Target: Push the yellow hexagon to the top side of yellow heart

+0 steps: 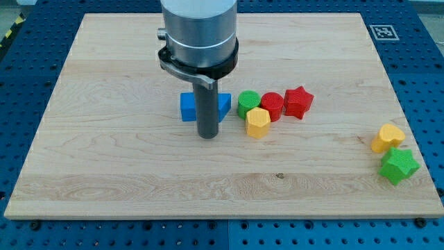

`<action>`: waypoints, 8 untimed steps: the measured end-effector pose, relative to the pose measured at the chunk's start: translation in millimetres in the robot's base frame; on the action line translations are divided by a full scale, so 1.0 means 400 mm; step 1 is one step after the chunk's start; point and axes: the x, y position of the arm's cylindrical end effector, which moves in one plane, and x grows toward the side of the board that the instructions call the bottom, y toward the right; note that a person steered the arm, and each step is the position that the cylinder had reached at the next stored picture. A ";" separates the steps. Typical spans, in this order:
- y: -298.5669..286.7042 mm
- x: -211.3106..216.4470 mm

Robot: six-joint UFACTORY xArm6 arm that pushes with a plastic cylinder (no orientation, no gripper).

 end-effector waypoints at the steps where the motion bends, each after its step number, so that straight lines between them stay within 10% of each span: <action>1: 0.120 -0.012; 8: 0.487 0.013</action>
